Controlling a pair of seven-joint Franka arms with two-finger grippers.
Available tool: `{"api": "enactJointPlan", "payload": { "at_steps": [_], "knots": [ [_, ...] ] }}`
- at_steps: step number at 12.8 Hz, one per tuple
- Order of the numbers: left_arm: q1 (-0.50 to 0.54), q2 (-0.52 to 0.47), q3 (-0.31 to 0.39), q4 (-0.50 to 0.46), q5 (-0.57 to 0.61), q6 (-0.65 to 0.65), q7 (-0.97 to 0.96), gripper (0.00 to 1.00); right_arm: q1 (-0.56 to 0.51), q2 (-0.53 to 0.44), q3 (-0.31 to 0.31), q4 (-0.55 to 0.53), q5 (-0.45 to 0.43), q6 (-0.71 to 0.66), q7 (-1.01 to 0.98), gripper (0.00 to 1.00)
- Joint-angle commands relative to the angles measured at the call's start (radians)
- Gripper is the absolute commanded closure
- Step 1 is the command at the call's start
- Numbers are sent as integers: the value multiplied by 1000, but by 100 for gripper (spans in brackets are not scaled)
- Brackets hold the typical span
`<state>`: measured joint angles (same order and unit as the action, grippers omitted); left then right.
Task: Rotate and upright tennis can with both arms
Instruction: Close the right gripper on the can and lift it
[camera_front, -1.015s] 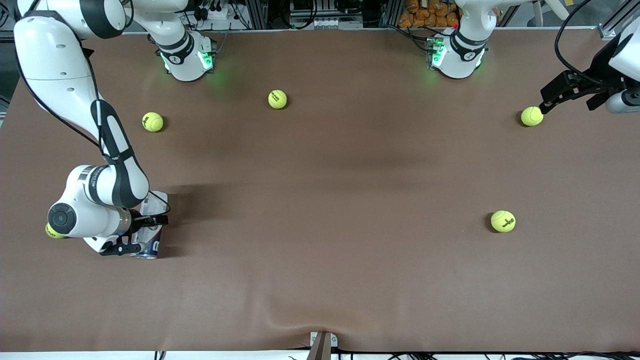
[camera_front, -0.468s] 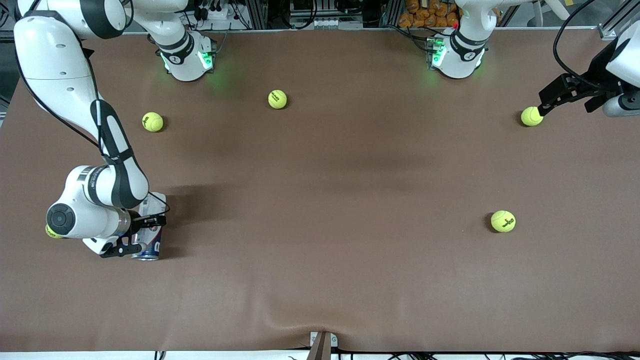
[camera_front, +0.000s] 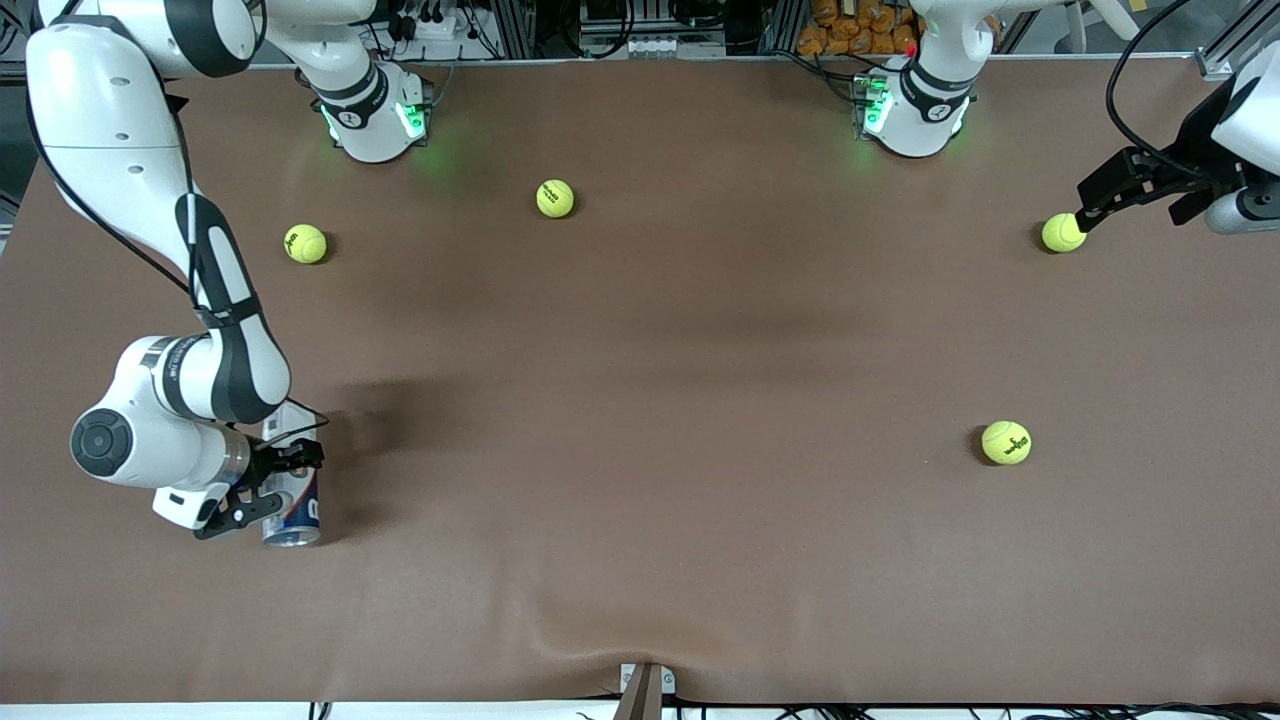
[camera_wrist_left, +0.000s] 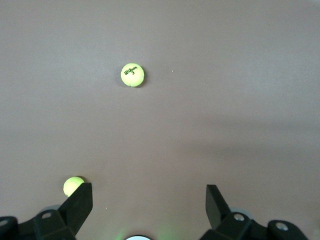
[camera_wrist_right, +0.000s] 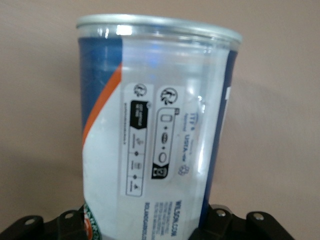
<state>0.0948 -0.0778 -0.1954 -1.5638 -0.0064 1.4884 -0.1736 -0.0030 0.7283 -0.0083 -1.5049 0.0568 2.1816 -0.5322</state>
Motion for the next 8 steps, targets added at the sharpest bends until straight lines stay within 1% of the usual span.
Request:
{"api": "enactJointPlan", "payload": {
  "at_steps": [1,2,3,8],
  "knots": [
    [0,7,-4,19,3,-14,17,0,127,-36,-5,54,-11,-31,-106,29],
    [2,9,-3,19,3,-14,17,0,183,-55,-5,55,-11,-32,-126,28],
    [2,10,-2,19,3,-14,17,0,231,-72,-4,55,-8,-32,-146,25],
    [2,16,-2,21,3,-10,16,0,507,-76,-4,45,-9,-34,-192,25]
  ]
}}
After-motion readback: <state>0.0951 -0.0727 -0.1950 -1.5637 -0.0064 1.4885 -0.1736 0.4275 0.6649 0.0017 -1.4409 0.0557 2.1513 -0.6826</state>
